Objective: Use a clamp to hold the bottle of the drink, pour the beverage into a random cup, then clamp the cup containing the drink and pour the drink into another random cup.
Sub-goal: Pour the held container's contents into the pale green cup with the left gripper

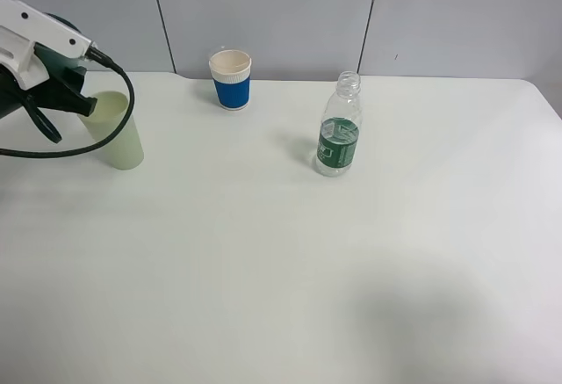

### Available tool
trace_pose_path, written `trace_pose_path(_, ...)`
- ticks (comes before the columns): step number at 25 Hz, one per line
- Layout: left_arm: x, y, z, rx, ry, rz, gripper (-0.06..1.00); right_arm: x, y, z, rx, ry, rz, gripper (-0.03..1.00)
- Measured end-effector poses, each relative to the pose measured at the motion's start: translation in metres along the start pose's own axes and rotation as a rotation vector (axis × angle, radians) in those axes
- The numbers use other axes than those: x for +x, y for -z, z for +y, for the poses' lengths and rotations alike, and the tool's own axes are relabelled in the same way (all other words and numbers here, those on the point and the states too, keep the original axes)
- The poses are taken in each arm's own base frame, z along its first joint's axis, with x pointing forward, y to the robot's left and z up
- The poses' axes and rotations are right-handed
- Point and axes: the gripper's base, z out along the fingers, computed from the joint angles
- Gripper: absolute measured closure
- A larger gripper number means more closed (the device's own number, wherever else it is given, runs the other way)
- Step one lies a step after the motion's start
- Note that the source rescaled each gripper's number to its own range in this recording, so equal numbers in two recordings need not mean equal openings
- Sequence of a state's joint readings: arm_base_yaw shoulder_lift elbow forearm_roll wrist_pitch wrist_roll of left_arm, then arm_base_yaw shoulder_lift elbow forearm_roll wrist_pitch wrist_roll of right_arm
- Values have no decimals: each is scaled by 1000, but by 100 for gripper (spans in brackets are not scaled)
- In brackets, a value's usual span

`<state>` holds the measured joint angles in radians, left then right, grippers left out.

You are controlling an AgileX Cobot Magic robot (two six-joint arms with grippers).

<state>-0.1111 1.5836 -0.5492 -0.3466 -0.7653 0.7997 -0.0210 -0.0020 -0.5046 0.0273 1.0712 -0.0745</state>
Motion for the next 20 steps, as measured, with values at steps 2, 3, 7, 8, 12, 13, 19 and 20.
trace_pose_path(2, 1, 0, 0, 5, -44, 6, 92, 0, 0, 0, 0, 0, 0, 15)
trace_pose_path(3, 1, 0, -1, 7, -60, 8, 92, 0, 0, 0, 0, 0, 0, 15)
trace_pose_path(7, 1, 0, -1, 11, -105, 11, 92, 0, 0, 0, 0, 0, 0, 15)
trace_pose_path(8, 1, 0, -1, 11, -115, 11, 92, 0, 0, 0, 0, 0, 0, 15)
trace_pose_path(12, 6, -1, 6, -9, -117, 30, 92, 0, 0, 0, 0, 0, 0, 15)
trace_pose_path(13, 7, -2, 8, -15, -114, 38, 92, 0, 0, 0, 0, 0, 0, 15)
trace_pose_path(19, 10, -2, 12, -30, -151, 55, 92, 0, 0, 0, 0, 0, 0, 15)
trace_pose_path(20, 10, -2, 12, -29, -174, 55, 92, 0, 0, 0, 0, 0, 0, 15)
